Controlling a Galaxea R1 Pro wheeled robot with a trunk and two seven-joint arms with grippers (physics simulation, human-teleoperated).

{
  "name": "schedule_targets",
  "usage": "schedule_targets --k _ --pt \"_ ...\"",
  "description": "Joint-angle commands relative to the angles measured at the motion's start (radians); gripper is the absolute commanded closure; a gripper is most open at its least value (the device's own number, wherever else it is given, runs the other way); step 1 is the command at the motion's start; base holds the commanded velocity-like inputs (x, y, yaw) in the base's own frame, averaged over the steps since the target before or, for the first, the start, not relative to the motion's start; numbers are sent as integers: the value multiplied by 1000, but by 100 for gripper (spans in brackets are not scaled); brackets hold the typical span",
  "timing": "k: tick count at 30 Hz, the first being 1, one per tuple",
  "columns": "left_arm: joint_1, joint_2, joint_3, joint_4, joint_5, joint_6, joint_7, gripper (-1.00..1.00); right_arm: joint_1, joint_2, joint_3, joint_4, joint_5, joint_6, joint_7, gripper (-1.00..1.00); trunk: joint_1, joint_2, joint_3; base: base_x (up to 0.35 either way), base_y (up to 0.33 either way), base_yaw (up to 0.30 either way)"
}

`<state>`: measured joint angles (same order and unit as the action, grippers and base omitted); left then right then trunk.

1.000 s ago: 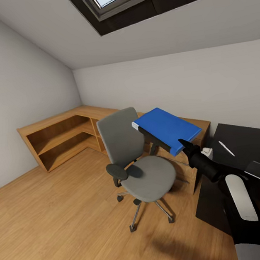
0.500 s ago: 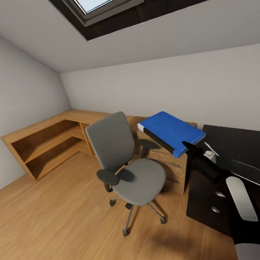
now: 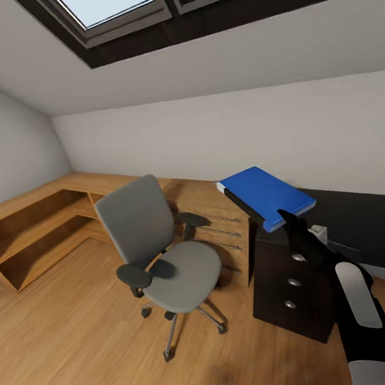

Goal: In the bedroom, organize the workspace by keeping the computer under the desk, ensuring the monitor is on the desk, placing the keyboard on the desk next to the monitor, placing the mouse on the desk next to the keyboard, moving the folder from the swivel chair onto the desk next to the mouse, stacking the notebook on top of the folder with the pen on top of the notebook, and positioning the swivel chair next to the desk.

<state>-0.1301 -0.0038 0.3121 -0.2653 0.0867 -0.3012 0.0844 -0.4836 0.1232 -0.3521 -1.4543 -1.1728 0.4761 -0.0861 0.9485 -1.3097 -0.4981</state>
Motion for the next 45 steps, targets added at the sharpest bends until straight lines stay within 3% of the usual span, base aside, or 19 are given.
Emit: schedule_targets --k 1,6,14,20,27,45 --pt "0 1 -5 25 8 -41 3 -100 -1 1 -2 -1 -11 3 -9 100 -4 7 2 0 0 -300" --pt "0 2 -6 90 7 -109 2 -100 -1 -2 -13 33 -10 -38 -18 100 -23 42 18 0 0 -300" --pt "-1 2 -7 113 7 -116 2 -100 -1 -2 -37 89 -10 -85 -28 100 -54 98 43 0 0 -300" --pt "0 -1 -7 114 7 -116 2 -100 -1 -1 -42 108 -13 -131 -90 100 -77 140 62 0 0 -300" --pt "0 -4 -7 115 7 -116 2 -100 -1 -2 -42 113 -15 -144 -110 100 -104 189 84 0 0 -300" --pt "-1 1 -7 117 8 -115 0 -100 -1 -1 -51 114 -17 -145 -118 100 -104 189 84 0 0 -300"
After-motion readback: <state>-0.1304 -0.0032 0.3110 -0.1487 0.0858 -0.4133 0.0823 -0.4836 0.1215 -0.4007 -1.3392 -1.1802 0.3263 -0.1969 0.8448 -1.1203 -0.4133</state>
